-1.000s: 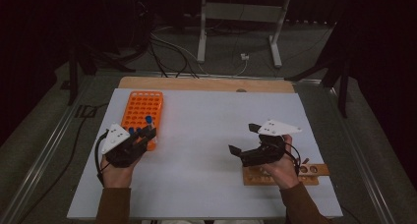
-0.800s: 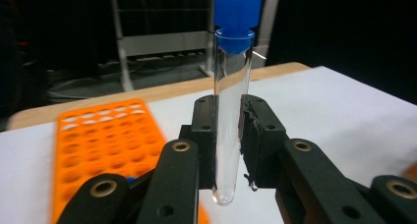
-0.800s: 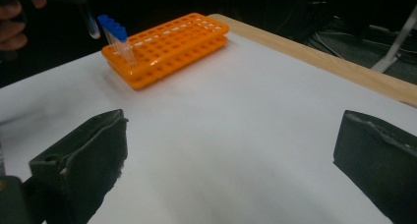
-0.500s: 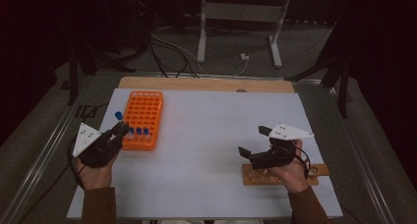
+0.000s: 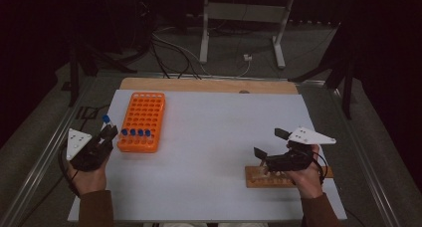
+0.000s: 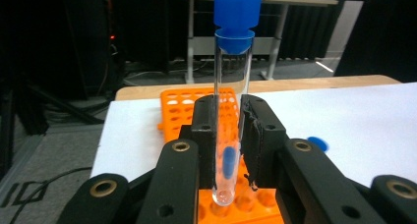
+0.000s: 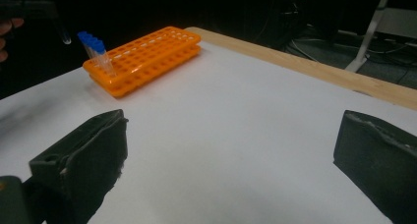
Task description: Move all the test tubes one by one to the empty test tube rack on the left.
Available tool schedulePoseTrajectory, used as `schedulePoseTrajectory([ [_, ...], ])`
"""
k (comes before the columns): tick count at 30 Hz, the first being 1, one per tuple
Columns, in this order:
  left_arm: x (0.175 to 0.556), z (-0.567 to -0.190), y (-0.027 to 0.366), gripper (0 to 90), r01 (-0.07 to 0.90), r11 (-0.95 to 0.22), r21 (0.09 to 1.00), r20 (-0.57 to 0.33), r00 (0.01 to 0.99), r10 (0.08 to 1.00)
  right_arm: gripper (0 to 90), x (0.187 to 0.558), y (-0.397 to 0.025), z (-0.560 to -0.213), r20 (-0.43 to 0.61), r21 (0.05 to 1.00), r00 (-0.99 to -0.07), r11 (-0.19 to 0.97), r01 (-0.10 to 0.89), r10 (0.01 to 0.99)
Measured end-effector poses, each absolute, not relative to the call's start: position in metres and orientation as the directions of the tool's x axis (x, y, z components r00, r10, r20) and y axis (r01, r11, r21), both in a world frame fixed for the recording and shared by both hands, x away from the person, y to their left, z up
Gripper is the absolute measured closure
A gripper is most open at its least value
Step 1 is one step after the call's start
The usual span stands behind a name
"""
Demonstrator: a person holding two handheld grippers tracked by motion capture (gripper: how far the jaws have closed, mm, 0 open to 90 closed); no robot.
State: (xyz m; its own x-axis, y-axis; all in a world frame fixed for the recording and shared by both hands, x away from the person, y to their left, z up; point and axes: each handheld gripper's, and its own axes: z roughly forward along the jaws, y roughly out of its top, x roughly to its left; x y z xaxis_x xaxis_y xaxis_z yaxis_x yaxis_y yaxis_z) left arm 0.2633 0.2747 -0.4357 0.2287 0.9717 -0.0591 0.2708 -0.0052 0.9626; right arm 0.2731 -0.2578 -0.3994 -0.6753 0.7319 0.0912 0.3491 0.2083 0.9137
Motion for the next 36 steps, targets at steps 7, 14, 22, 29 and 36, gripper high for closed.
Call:
schedulePoseTrajectory([
  [7, 0.268, -0.447, 0.281, 78.1, 0.281, 0.006, 0.96, -0.061, 0.186, 0.981, 0.0, 0.271, -0.261, -0.399, 0.092, 0.917, -0.671, 0.2, 0.345, 0.736],
  [14, 0.278, -0.459, 0.28, 78.1, 0.291, -0.006, 0.957, -0.048, 0.18, 0.983, 0.0, 0.27, -0.26, -0.4, 0.086, 0.917, -0.673, 0.206, 0.343, 0.735],
  [22, 0.289, -0.481, 0.278, 78.1, 0.341, -0.012, 0.94, -0.054, 0.186, 0.981, 0.0, 0.271, -0.266, -0.401, 0.087, 0.919, -0.666, 0.198, 0.341, 0.741],
  [29, 0.295, -0.494, 0.276, 78.1, 0.422, -0.052, 0.905, -0.034, 0.194, 0.98, 0.0, 0.271, -0.27, -0.404, 0.086, 0.916, -0.658, 0.201, 0.347, 0.748],
  [36, 0.298, -0.501, 0.274, 78.8, 0.492, -0.108, 0.864, -0.001, 0.216, 0.976, 0.0, 0.269, -0.274, -0.408, 0.074, 0.914, -0.65, 0.21, 0.348, 0.756],
])
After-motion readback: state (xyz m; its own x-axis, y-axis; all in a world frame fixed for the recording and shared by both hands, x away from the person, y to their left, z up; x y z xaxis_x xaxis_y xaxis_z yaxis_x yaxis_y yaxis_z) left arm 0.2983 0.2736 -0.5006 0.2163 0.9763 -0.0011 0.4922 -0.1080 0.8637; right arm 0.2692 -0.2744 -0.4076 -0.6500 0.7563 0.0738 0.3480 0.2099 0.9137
